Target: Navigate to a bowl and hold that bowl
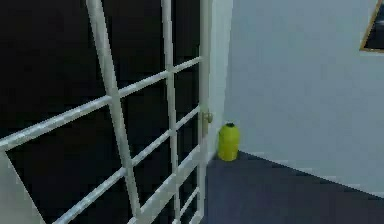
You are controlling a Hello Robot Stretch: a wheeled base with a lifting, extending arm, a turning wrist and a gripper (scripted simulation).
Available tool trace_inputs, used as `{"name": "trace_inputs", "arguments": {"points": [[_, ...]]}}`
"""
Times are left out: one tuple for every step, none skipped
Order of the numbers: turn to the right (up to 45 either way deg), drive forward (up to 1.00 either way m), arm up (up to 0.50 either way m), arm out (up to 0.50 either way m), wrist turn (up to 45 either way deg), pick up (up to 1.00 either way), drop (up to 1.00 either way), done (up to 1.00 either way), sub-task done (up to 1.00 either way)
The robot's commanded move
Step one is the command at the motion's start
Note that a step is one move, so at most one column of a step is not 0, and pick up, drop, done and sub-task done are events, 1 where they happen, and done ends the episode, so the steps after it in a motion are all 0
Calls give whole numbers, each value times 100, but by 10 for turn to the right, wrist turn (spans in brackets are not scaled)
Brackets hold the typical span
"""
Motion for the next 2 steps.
{"name": "trace_inputs", "arguments": {"points": [[450, 0, 0, 0, 0, 0, 0, 0, 0], [450, 0, 0, 0, 0, 0, 0, 0, 0]]}}
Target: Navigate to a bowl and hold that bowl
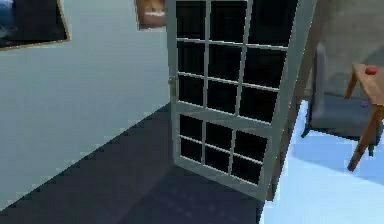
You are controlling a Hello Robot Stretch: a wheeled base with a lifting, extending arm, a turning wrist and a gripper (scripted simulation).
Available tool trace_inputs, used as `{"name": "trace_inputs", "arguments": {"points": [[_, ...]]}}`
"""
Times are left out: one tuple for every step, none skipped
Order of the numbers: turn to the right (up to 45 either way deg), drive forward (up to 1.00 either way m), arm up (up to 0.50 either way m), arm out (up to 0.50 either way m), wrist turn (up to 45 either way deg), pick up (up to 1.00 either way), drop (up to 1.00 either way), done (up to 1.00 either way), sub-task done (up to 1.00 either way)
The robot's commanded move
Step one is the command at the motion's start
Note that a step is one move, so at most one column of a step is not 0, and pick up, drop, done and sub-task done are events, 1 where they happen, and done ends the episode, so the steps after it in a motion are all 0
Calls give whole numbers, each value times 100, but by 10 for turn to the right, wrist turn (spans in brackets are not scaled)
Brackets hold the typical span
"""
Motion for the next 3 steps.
{"name": "trace_inputs", "arguments": {"points": [[450, 0, 0, 0, 0, 0, 0, 0, 0], [0, 100, 0, 0, 0, 0, 0, 0, 0], [60, 0, 0, 0, 0, 0, 0, 0, 0]]}}
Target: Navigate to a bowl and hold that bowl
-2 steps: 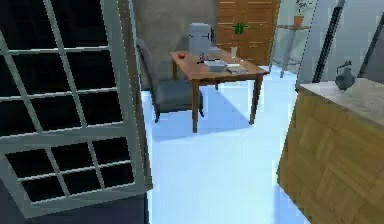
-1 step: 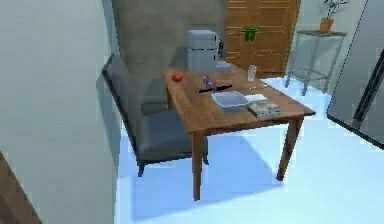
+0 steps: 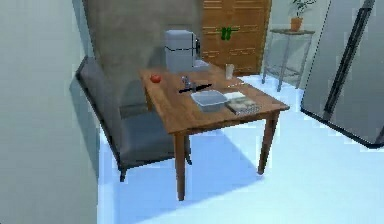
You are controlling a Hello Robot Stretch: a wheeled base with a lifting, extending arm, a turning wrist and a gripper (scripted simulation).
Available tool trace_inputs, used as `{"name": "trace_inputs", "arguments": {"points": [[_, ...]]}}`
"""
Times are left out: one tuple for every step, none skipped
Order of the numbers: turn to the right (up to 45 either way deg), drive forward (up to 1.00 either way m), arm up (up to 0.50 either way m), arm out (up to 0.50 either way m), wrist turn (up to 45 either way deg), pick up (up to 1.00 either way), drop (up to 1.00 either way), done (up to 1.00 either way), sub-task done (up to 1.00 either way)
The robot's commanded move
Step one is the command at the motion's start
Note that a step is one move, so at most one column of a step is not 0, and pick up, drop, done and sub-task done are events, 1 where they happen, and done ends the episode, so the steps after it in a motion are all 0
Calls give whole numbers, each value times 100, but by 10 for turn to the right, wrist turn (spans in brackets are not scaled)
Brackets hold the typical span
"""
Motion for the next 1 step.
{"name": "trace_inputs", "arguments": {"points": [[0, 35, 0, 0, 0, 0, 0, 0, 0]]}}
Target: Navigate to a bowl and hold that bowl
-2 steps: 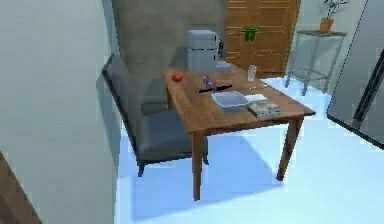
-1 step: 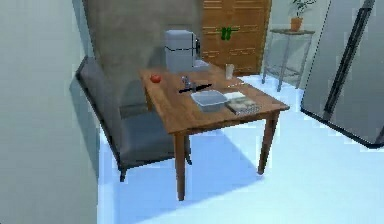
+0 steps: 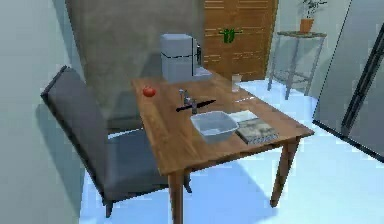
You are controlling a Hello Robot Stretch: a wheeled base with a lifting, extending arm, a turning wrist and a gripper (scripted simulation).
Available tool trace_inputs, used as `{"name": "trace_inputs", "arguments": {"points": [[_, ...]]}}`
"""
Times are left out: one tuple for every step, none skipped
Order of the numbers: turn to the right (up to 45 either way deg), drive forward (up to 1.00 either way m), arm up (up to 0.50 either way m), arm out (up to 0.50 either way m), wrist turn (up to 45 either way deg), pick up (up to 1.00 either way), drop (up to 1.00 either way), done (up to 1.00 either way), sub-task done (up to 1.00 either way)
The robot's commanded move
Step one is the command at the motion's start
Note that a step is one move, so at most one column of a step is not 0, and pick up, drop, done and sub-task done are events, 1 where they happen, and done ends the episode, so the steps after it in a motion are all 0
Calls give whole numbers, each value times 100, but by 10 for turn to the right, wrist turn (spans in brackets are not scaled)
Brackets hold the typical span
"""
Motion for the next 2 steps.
{"name": "trace_inputs", "arguments": {"points": [[-450, 0, 0, 0, 0, 0, 0, 0, 0], [-330, 0, 0, 0, 0, 0, 0, 0, 0]]}}
